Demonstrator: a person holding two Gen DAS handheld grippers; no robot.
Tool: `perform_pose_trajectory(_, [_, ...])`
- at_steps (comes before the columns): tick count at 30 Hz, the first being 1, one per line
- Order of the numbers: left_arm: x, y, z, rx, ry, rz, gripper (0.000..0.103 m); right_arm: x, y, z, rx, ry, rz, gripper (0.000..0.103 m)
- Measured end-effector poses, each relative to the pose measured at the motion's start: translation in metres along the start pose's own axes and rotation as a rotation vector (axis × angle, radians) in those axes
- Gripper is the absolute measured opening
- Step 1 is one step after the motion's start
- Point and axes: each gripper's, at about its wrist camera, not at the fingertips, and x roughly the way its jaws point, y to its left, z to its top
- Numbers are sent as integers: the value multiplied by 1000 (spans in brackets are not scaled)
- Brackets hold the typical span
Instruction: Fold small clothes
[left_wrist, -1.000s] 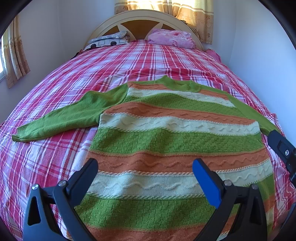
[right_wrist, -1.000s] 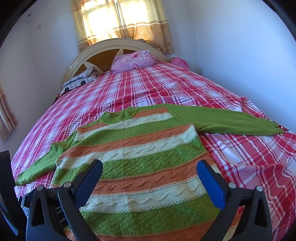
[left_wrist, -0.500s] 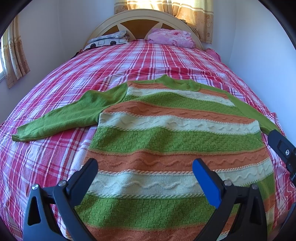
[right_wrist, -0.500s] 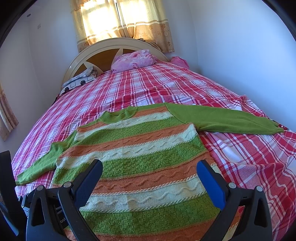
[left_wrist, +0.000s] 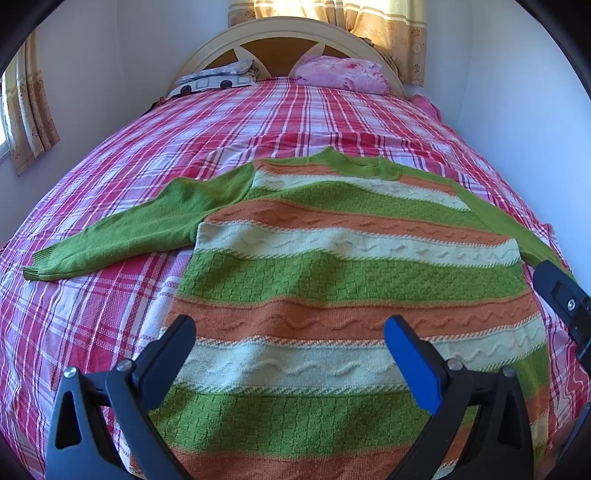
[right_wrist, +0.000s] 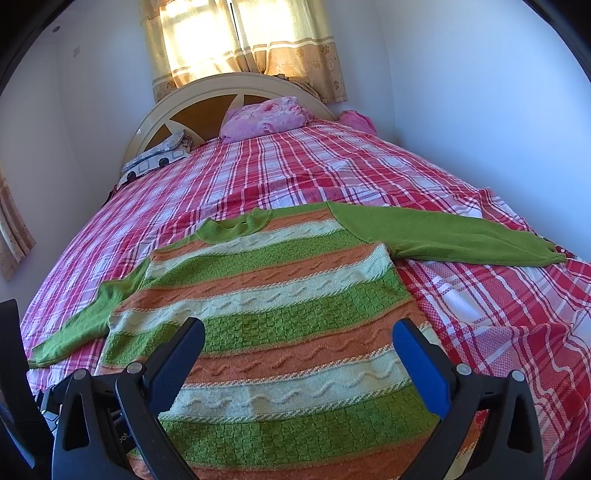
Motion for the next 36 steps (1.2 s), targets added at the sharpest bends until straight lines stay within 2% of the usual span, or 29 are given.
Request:
perform_pose_trajectory(12, [11,0,-2,6,16,7,103,10,-11,-1,12,5,-21,102])
perform_pose_trajectory(16, [17,4,-2,13,-6,23,103,19,-27,3,26,29,0,102])
perform_pose_trajectory(19, [25,13,2,3,-28,58,103,21,-55,10,50,7,-29,101])
perform_pose_trajectory(21, [30,18,4,-8,-44,81,103,20,-83,17,82,-26,-45,90])
perform_pose_trajectory(22, [34,22,4,-14,-52,99,103,20,-101,21,98,-37,-71,76])
perform_pose_trajectory(23, [37,25,4,-20,-57,108,103,22,-119,25,111,-33,-102,71])
perform_pose_trajectory(27, [50,35,-1,-44,-55,110,103,32,-211,39,279,-12,-189,70])
perform_pose_trajectory(28, [53,36,-3,-48,-51,111,103,34,-244,43,340,-17,-219,69])
perform_pose_trajectory(29, [57,37,-5,-53,-40,108,103,34,-260,44,373,-18,-226,63])
perform_pose_trajectory(31, [60,41,-6,-75,-24,79,103,41,-313,45,518,0,-229,52])
perform_pose_trajectory(33, [61,43,-6,-91,-25,71,103,47,-366,39,687,16,-250,52])
perform_pose_trajectory(35, [63,44,-7,-103,-10,61,103,54,-405,31,817,19,-264,52])
perform_pose_trajectory(36, [63,44,-7,-107,-10,58,103,55,-412,29,848,21,-260,52])
